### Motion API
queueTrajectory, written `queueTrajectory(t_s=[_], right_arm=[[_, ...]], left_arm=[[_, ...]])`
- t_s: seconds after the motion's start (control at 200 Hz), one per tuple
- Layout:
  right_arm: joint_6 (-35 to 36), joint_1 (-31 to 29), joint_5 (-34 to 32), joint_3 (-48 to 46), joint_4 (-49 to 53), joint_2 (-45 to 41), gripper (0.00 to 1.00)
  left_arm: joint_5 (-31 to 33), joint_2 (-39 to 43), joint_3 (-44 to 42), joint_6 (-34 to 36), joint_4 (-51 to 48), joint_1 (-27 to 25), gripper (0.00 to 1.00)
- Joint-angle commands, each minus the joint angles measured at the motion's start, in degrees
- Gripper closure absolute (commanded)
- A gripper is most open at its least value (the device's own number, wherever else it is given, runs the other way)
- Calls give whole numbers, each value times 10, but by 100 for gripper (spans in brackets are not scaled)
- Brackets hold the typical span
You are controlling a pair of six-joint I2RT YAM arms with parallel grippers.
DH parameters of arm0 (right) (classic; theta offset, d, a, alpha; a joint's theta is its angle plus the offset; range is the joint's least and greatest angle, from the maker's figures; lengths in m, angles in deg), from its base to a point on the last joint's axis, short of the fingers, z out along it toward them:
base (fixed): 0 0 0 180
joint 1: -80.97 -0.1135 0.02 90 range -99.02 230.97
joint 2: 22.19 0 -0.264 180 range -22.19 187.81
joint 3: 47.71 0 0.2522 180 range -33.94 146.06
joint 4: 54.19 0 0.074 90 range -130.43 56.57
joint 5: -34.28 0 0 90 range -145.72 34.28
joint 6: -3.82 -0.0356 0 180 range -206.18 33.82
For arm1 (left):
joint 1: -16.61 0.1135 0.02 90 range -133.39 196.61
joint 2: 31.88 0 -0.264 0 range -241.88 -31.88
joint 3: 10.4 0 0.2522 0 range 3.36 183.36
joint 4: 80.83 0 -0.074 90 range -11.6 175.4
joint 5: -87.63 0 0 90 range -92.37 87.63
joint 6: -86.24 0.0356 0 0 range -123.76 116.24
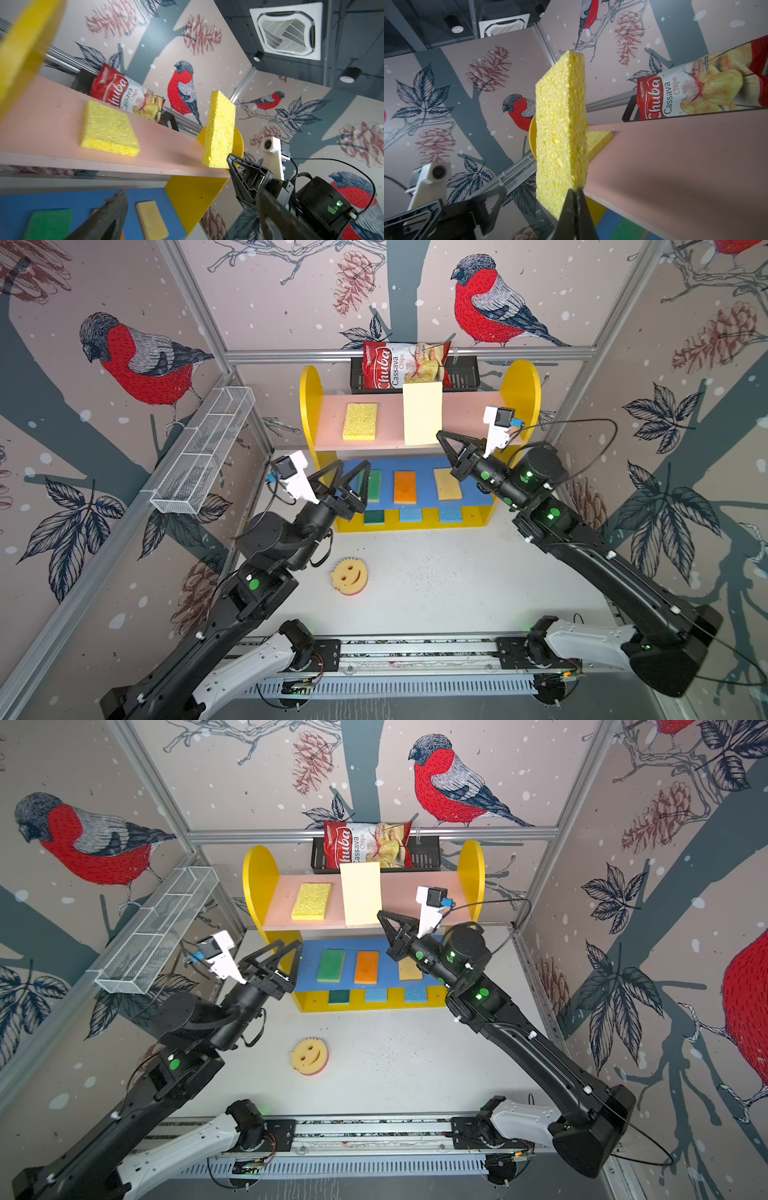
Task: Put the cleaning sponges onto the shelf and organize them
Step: 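Lift the sponge above the pink shelf with the right gripper while left gripper follows, then lower the sponge flat onto the pink shelf beside the other sponge and open right gripper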
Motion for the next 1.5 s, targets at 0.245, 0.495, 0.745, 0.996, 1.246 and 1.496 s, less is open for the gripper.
queueTrajectory(t_s=[0.245, 0.495, 0.745, 0.996, 1.246, 1.496], right_arm=[[-31, -4, -100, 109, 119, 94, 100], [-38, -3, -103, 147, 176, 116, 100], [-34, -1, -85, 165, 210, 121, 98], [-43, -1, -69, 161, 217, 114, 93], [-50, 0, -71, 154, 210, 114, 90], [-44, 2, -101, 151, 211, 114, 78]], left_arm=[[123, 46, 3, 19, -117, 0, 7], [115, -18, 32, 21, -162, 0, 10], [75, -62, 45, 21, -158, 0, 10], [59, -73, 48, 10, -156, 0, 11], [57, -66, 42, 5, -153, 0, 11], [52, -68, 37, 0, -151, 0, 11]])
